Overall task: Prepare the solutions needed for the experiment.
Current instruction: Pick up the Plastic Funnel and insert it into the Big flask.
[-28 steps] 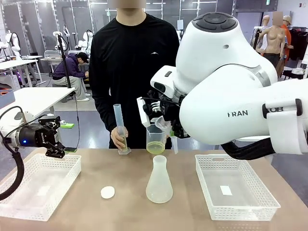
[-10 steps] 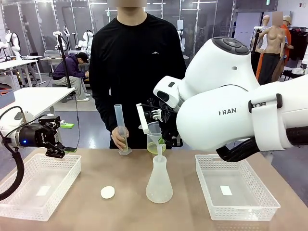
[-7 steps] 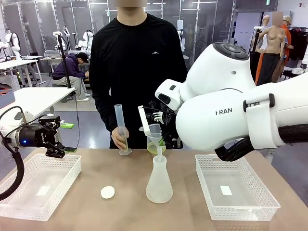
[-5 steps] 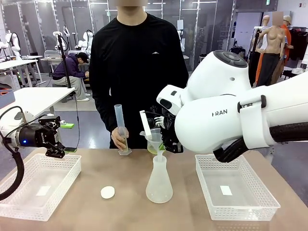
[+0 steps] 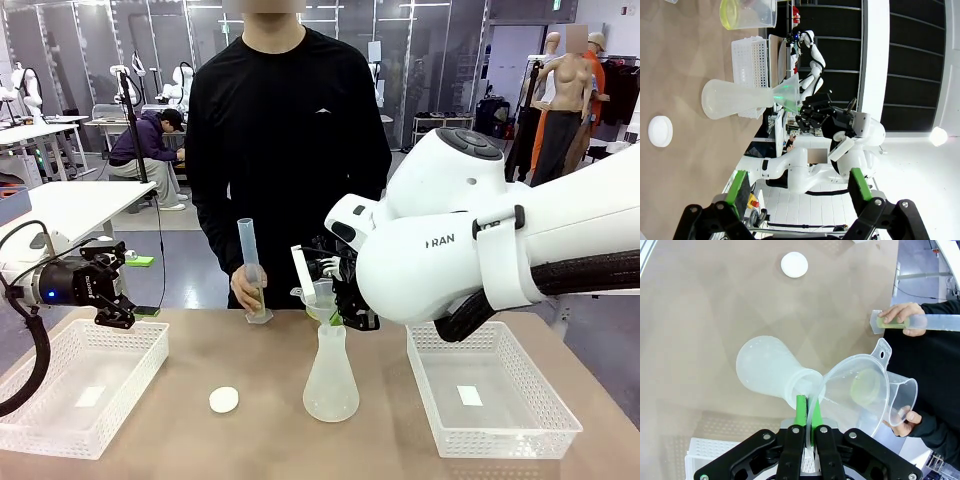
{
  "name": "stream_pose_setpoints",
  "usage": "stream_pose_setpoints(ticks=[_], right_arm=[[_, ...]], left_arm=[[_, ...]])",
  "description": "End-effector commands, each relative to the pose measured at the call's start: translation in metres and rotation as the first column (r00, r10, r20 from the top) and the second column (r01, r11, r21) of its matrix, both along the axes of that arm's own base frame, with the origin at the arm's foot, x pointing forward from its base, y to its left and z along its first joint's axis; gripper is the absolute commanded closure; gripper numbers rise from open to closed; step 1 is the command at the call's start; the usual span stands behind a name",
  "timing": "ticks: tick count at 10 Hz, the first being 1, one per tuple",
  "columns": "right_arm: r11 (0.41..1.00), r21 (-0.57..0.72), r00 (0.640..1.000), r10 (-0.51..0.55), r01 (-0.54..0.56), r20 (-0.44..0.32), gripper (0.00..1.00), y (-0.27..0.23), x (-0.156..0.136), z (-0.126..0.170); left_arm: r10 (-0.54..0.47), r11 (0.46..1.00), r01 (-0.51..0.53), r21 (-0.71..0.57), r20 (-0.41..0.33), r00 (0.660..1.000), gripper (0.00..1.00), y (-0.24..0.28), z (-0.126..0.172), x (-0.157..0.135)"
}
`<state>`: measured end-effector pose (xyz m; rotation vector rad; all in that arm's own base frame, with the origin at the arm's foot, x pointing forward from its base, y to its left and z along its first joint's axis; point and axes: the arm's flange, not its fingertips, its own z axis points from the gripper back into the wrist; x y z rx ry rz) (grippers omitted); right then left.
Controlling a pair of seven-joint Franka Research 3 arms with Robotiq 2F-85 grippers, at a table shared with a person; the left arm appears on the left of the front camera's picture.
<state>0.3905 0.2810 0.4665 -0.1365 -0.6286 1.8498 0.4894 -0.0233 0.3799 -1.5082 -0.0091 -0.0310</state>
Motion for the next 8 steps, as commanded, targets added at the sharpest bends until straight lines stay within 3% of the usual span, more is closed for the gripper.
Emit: stream_pose_setpoints(ticks=[1,7,8], right_arm=[[0.999,0.023,1.0,0.024,-0.024,0.011,0.97,-0.0065,0.0045,-0.0069],[0.999,0.027,0.999,0.038,-0.038,-0.002,0.97,-0.0115,0.0026,-0.0148],[0.998,0.038,0.999,0.043,-0.043,-0.005,0.77,-0.0123,-0.0003,-0.0155]], left_arm=[[0.002,1.0,-0.002,-0.004,0.001,1.0,0.0,0.0001,0.0016,0.0002],[0.002,1.0,-0.002,-0.004,0.001,1.0,0.0,0.0001,0.0016,0.0002],[0.002,1.0,-0.002,-0.004,0.001,1.0,0.0,0.0001,0.0016,0.0002]])
